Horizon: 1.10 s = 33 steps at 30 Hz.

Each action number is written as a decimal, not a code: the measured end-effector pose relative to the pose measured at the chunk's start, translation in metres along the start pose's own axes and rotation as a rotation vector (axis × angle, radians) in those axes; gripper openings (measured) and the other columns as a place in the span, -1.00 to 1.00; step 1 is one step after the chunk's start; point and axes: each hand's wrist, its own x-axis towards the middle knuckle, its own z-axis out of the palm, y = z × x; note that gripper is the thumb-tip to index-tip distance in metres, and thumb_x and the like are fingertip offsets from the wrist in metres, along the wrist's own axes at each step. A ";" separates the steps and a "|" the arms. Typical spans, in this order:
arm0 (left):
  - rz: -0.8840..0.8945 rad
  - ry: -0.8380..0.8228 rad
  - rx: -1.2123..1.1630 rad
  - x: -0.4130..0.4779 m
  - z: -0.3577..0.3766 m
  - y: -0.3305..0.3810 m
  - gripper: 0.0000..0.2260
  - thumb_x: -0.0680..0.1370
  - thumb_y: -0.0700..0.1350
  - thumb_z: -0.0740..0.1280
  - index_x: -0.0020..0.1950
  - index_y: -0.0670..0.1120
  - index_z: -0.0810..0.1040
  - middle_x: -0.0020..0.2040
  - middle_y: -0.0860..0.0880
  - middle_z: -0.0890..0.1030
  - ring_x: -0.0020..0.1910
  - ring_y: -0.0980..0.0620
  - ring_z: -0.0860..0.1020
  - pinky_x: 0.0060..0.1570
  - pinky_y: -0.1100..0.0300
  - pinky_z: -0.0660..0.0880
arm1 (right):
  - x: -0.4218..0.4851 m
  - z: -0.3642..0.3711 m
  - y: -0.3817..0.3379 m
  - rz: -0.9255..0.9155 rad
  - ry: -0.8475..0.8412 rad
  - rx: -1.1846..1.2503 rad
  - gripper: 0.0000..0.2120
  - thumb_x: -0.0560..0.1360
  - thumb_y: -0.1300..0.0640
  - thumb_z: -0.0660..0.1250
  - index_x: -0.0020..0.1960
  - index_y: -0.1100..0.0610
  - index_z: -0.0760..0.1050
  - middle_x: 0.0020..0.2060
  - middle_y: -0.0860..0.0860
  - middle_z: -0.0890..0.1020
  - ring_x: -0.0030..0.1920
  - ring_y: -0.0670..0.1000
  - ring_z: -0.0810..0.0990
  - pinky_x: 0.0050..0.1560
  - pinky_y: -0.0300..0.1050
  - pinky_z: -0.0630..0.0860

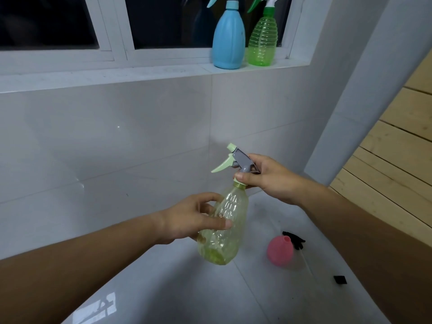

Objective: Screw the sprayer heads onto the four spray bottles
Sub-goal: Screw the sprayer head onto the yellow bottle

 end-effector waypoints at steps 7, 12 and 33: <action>0.009 -0.081 -0.040 -0.002 -0.004 0.001 -0.53 0.41 -0.07 0.57 0.31 0.08 0.63 0.04 -0.10 0.69 0.07 -0.02 0.69 0.23 -0.32 0.54 | -0.001 -0.006 -0.002 -0.005 -0.083 0.066 -0.73 0.55 0.32 0.32 0.23 0.16 0.49 -0.12 0.06 0.55 -0.11 -0.09 0.61 -0.03 -0.25 0.55; -0.006 -0.136 -0.046 -0.004 -0.006 0.004 -0.52 0.45 -0.09 0.54 0.37 0.02 0.59 0.18 -0.26 0.69 0.10 -0.06 0.68 0.22 -0.27 0.59 | -0.001 -0.010 -0.002 0.005 -0.126 0.043 -0.77 0.55 0.30 0.32 0.18 0.13 0.51 -0.09 0.03 0.57 -0.07 -0.09 0.61 0.01 -0.23 0.53; 0.002 -0.066 -0.063 0.000 -0.004 0.002 -0.54 0.39 -0.06 0.58 0.28 0.03 0.62 0.13 -0.23 0.68 0.15 -0.13 0.68 0.18 -0.31 0.58 | -0.001 0.007 -0.001 0.025 0.050 -0.043 -0.87 0.56 0.06 0.34 0.09 -0.02 0.48 -0.05 -0.07 0.60 -0.02 -0.07 0.58 -0.02 -0.10 0.51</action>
